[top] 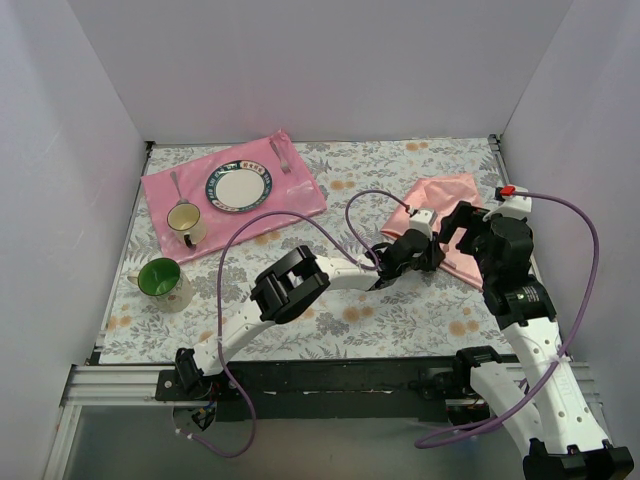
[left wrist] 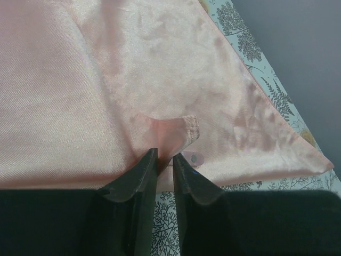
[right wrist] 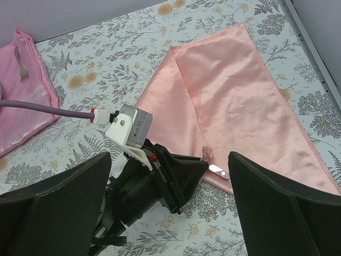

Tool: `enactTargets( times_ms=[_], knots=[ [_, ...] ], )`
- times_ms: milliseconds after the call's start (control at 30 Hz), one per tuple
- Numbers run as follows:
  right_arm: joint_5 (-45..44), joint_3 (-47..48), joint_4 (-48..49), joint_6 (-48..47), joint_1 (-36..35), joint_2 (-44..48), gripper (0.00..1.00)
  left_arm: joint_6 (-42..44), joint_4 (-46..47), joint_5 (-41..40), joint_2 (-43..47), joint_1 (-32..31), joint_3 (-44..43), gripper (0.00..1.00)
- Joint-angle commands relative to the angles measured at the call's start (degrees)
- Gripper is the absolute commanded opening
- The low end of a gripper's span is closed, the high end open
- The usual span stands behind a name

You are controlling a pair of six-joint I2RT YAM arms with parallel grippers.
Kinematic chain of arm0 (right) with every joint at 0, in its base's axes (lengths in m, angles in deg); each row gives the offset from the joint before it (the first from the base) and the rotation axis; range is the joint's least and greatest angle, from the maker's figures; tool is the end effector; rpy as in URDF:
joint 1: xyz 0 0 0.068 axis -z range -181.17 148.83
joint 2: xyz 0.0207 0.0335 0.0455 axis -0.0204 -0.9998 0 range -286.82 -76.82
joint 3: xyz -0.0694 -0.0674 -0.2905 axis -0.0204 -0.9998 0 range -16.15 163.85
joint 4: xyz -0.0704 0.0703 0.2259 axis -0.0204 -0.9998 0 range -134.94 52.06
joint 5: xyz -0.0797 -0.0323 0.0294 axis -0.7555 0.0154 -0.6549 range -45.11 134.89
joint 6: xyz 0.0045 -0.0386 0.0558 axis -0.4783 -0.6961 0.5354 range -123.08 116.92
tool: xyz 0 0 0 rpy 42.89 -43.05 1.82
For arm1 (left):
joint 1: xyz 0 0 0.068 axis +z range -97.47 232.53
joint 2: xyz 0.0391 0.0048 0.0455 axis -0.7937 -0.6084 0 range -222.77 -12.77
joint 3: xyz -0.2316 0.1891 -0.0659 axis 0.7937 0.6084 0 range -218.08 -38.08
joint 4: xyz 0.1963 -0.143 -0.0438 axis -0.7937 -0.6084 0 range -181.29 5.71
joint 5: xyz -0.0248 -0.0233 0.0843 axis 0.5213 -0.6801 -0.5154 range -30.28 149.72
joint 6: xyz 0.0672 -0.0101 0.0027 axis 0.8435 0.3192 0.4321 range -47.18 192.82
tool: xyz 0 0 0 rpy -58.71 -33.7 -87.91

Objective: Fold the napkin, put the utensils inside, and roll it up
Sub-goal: Fold the napkin

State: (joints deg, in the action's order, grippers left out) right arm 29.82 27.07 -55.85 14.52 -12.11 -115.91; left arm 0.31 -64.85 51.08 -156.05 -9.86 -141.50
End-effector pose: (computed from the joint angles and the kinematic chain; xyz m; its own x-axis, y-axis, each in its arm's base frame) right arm 0.1361 0.0119 0.3477 -0.2033 0.2581 -0.9445 0.1323 0.9630 0.2347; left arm 0.2825 -0.5221 0.1463 -0.8219 -0.4631 -0.3316 0.0893 0.4701 -0.8781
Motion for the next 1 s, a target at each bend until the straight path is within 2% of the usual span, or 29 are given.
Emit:
enactTargets(
  times_ms=[0, 67, 100, 233, 333, 500, 567, 633, 767, 900, 933, 967],
  knots=[
    [-0.31, -0.42, 2.44, -0.47, 0.04, 0.33, 0.99, 0.18, -0.45, 1.00, 2.39, -0.36, 0.32, 0.23],
    [-0.22, -0.86, 2.71, -0.55, 0.04, 0.24, 0.99, 0.09, -0.63, 2.04, 3.09, -0.36, 0.41, 0.32],
    [-0.14, -0.95, 2.79, -0.38, 0.04, 0.07, 0.99, 0.18, -1.16, 2.31, 3.45, -0.28, 0.41, 0.43],
    [-0.39, 0.80, 1.75, 0.50, 0.04, -2.91, 0.99, 0.18, -3.44, 3.98, 7.57, -0.10, 0.32, 0.69],
    [-4.78, 5.11, -2.73, 2.52, 0.13, -7.03, 0.99, -0.52, -4.94, 4.51, 12.84, 0.07, 1.63, 0.74],
    [-11.02, 16.60, -10.64, 2.35, 0.48, -15.12, 0.98, 0.53, -5.29, 5.66, 22.15, 1.48, 10.06, 0.70],
    [-11.12, 17.86, -10.92, 2.17, 1.44, -18.20, 0.98, 0.88, -3.98, 5.83, 27.16, 3.23, 16.91, 0.66],
    [-9.37, 18.65, -10.48, 1.99, 2.93, -21.27, 0.97, 1.41, -1.43, 5.48, 31.37, 5.60, 23.66, 0.63],
    [-1.12, 17.43, -9.07, 1.91, 6.19, -27.25, 0.93, -0.52, 0.33, 7.66, 34.21, 11.23, 29.31, 0.46],
    [5.21, 14.53, -7.31, 2.34, 8.56, -32.71, 0.87, -3.07, 4.37, 16.27, 30.62, 15.45, 26.70, 0.32],
    [5.75, 13.91, -6.01, 2.52, 8.74, -34.46, 0.85, -3.51, 4.72, 17.94, 29.22, 15.54, 25.30, 0.31],
    [6.10, 12.43, -5.39, 2.52, 8.83, -35.26, 0.78, -4.99, 4.47, 19.70, 25.72, 15.72, 21.54, 0.30]
  ],
)
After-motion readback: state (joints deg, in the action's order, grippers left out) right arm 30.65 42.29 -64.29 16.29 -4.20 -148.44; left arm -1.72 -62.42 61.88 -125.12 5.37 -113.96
